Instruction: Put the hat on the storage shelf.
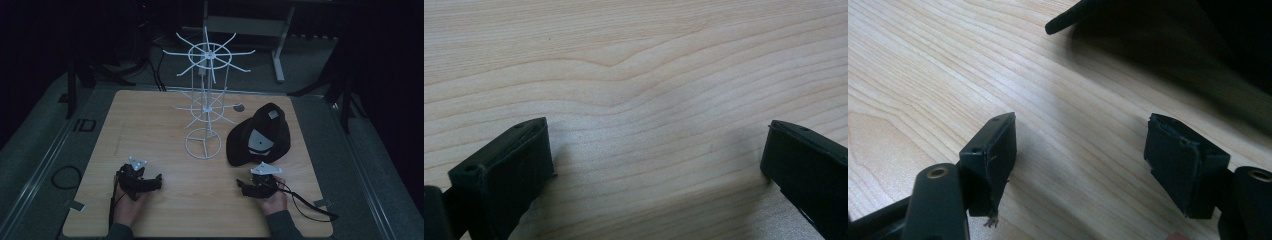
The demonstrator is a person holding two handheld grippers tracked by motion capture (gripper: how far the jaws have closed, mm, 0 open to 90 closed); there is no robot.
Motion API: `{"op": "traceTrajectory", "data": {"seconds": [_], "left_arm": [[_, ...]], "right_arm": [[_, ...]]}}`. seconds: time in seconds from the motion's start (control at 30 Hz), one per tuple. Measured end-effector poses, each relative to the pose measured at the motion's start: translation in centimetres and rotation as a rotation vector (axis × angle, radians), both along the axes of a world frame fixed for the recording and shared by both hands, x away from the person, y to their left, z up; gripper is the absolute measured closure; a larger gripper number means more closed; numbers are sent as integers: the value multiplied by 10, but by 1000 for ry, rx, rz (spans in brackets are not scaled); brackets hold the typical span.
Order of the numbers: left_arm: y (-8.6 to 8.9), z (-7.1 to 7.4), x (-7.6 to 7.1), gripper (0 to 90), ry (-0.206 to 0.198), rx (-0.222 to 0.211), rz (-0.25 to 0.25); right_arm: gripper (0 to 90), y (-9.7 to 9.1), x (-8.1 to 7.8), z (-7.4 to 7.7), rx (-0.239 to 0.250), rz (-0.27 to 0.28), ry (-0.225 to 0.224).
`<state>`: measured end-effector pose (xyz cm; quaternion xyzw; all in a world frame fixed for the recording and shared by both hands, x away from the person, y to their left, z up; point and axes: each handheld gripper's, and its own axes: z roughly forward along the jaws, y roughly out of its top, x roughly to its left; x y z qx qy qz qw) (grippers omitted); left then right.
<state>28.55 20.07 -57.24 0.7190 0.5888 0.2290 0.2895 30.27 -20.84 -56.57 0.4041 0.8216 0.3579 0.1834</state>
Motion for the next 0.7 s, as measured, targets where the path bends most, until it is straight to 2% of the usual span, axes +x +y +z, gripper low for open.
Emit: {"op": "traceTrajectory", "data": {"seconds": [0.4,0.57,0.6,0.7], "left_arm": [[0,0,0,2,0,0,0],[0,0,0,2,0,0,0],[0,0,0,2,0,0,0],[0,0,0,2,0,0,0]], "right_arm": [[280,1,0,0,4,-7,6],[282,0,1,3,33,-13,44],[285,-1,2,5,68,-18,79],[285,-2,2,7,85,-19,89]]}}
